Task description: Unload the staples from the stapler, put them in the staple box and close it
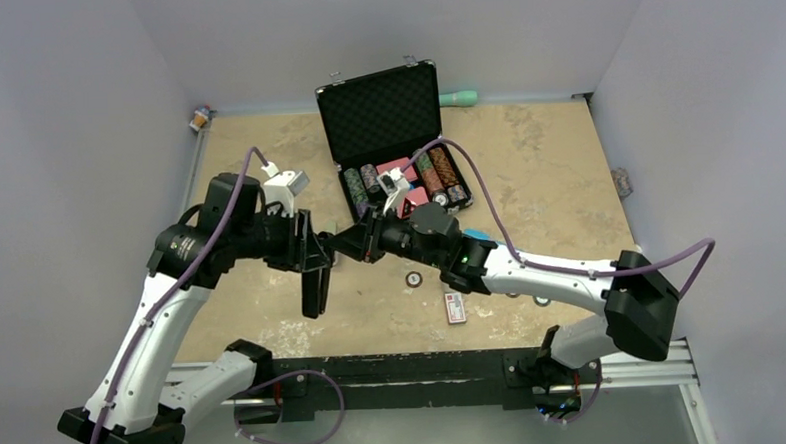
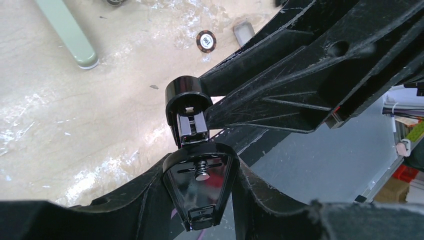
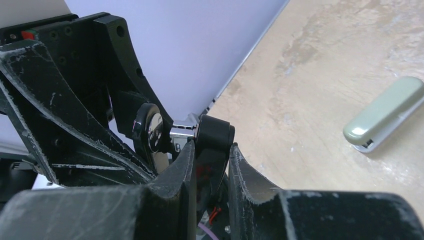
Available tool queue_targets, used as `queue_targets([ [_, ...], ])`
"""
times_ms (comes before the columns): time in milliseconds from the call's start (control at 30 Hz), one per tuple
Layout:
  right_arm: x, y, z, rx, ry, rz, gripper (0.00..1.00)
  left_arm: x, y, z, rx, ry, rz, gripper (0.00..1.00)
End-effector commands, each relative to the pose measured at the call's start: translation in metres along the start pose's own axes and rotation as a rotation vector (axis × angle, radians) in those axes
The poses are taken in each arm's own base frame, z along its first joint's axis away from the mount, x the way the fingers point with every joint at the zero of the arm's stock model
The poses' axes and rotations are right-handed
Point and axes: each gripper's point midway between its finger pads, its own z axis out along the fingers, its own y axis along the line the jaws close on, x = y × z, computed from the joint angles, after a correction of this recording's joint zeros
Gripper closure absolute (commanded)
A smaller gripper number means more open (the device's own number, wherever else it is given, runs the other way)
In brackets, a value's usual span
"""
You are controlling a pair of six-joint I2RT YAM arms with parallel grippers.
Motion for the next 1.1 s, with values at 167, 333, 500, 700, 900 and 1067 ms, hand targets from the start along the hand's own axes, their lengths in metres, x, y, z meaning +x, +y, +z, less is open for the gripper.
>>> queue_targets([
  [167, 0.167, -0.122, -0.036, 0.343, 0.496, -0.011, 1.0, -0.094, -0.06, -0.066, 0.109, -0.375, 0.177, 1.0],
  [333, 0.186, -0.121, -0.038, 0.333, 0.525, 0.015, 1.0, -0.103, -0.061, -0.077, 0.074, -0.389, 0.201, 1.0],
  [500, 0.175, -0.113, -0.032, 0.326, 0.502, 0.003, 1.0, -0.097, -0.044, -0.055, 0.039, -0.355, 0.172, 1.0],
  [700, 0.159, -0.097, -0.027, 0.295, 0.481, -0.027, 1.0, -0.079, 0.001, -0.03, -0.121, -0.308, 0.096, 0.9],
  [900, 0.139, -0.081, -0.02, 0.274, 0.447, -0.069, 0.79, -0.041, 0.042, 0.01, -0.214, -0.219, -0.007, 0.25],
  [1067, 0.12, -0.08, -0.013, 0.313, 0.403, -0.109, 0.53, -0.015, 0.074, 0.041, -0.292, -0.162, -0.103, 0.22],
])
